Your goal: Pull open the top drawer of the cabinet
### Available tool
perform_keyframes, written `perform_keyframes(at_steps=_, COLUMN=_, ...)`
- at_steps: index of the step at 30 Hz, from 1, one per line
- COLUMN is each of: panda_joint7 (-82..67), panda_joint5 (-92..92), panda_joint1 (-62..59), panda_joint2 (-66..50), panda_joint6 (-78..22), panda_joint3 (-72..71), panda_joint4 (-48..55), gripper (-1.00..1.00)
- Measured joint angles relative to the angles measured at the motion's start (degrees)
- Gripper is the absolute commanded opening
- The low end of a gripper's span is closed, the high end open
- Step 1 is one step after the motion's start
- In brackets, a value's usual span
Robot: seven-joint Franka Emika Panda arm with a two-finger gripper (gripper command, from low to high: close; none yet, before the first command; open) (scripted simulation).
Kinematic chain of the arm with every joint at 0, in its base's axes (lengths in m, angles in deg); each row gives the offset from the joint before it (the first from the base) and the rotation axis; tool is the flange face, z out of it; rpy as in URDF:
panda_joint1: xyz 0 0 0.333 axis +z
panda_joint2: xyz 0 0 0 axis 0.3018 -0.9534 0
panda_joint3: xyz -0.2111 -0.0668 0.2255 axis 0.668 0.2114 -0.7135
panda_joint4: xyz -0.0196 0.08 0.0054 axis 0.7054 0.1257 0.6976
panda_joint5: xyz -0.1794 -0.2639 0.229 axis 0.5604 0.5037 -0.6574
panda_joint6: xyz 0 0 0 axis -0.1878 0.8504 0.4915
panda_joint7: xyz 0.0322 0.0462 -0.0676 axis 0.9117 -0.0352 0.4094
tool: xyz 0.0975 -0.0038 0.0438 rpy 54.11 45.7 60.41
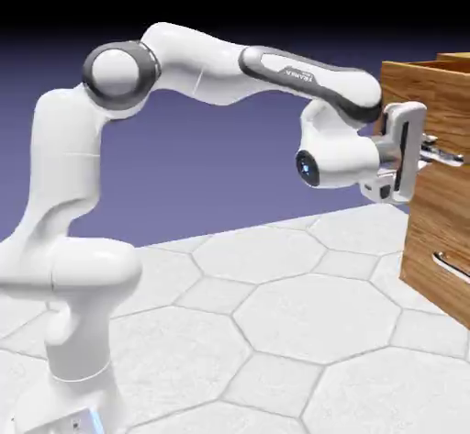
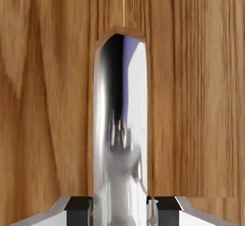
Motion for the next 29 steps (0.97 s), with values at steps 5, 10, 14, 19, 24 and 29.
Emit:
perform_keyframes(at_steps=5, panda_joint7=-3.96, panda_joint5=-0.90, panda_joint1=10.38, panda_joint2=3.38, panda_joint6=0.02, panda_joint3=9.51, panda_joint4=-3.26, gripper=-1.00)
perform_keyframes(at_steps=10, panda_joint7=-0.20, panda_joint5=0.17, panda_joint1=19.15, panda_joint2=0.36, panda_joint6=-1.27, panda_joint3=18.96, panda_joint4=-6.04, gripper=-1.00)
perform_keyframes(at_steps=14, panda_joint7=9.75, panda_joint5=2.40, panda_joint1=17.14, panda_joint2=-7.86, panda_joint6=-3.79, panda_joint3=19.05, panda_joint4=-7.11, gripper=-1.00)
perform_keyframes(at_steps=19, panda_joint7=16.81, panda_joint5=4.21, panda_joint1=22.82, panda_joint2=-14.42, panda_joint6=-6.58, panda_joint3=25.71, panda_joint4=-12.52, gripper=-1.00)
perform_keyframes(at_steps=24, panda_joint7=20.54, panda_joint5=5.93, panda_joint1=33.20, panda_joint2=-19.46, panda_joint6=-8.90, panda_joint3=35.96, panda_joint4=-20.73, gripper=-1.00)
perform_keyframes(at_steps=29, panda_joint7=22.61, panda_joint5=7.08, panda_joint1=37.66, panda_joint2=-22.42, panda_joint6=-9.88, panda_joint3=40.28, panda_joint4=-24.87, gripper=1.00)
